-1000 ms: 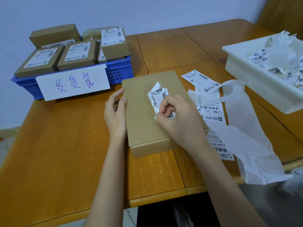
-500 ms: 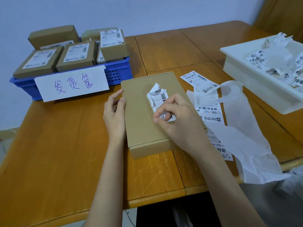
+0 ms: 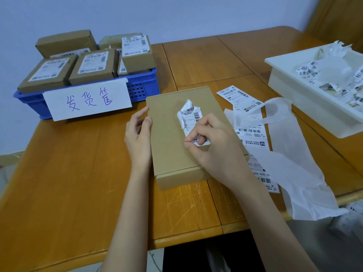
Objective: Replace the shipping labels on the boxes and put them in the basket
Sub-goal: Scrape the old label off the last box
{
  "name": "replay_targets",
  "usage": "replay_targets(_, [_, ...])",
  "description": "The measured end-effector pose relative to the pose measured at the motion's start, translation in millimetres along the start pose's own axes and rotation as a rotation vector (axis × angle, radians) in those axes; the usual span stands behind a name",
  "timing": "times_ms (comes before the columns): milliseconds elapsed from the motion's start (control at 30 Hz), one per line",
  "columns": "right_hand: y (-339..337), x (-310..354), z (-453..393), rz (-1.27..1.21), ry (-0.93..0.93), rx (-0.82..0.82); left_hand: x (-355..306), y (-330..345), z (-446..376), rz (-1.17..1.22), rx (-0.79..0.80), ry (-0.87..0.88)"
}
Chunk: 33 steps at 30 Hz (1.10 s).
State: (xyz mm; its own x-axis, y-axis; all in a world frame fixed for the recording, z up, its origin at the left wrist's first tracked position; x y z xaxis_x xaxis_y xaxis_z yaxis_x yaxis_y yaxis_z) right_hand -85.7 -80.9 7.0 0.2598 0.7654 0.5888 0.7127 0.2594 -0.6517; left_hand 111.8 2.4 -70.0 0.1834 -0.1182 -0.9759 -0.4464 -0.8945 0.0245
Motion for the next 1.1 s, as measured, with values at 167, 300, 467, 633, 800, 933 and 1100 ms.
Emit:
replay_targets(167, [1.9,3.8,-0.1,0.116,-0.013,-0.037,-1.9,-0.8,1.0,-0.002,-0.014,-0.004])
replay_targets(300, [6.1,12.4,1.2,0.322,-0.047,-0.075,-3.0,-0.7,2.5,-0.013,-0.017,-0.009])
replay_targets(467, [5.1,8.5,1.5,0.317,-0.011,-0.056,-2.6,-0.7,1.8,-0.007,-0.017,-0.014])
replay_targets(633, [-3.5,-8.0,1.0,0.033,0.124,-0.096,-3.0,0.2,2.1,-0.008,-0.007,-0.005])
replay_targets(800, [-8.0,-6.0,2.2,0.035,0.092,-0.124,-1.0,-1.0,0.5,0.011,-0.009,-0.012])
replay_targets(933, [-1.8,-7.8,1.5,0.093,0.070,-0.101,-1.5,0.0,1.8,0.011,-0.007,-0.012])
replay_targets(1100, [1.7,-11.3,1.4,0.047,0.140,-0.031,-0.8,-0.6,1.4,0.013,-0.014,-0.009])
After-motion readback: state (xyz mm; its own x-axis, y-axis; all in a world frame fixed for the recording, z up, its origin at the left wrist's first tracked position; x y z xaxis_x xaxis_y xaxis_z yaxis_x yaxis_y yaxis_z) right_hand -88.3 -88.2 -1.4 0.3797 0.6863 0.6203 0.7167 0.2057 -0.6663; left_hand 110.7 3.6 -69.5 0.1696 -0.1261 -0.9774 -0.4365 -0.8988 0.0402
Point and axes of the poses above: each hand's wrist, its own z-axis away from the middle knuckle, its own y-axis out of the palm, x = y × z, the point moved 10 cm from there along -z, towards the middle knuckle, and after that the axes turned 6 degrees about z, right-handed, at the moved point
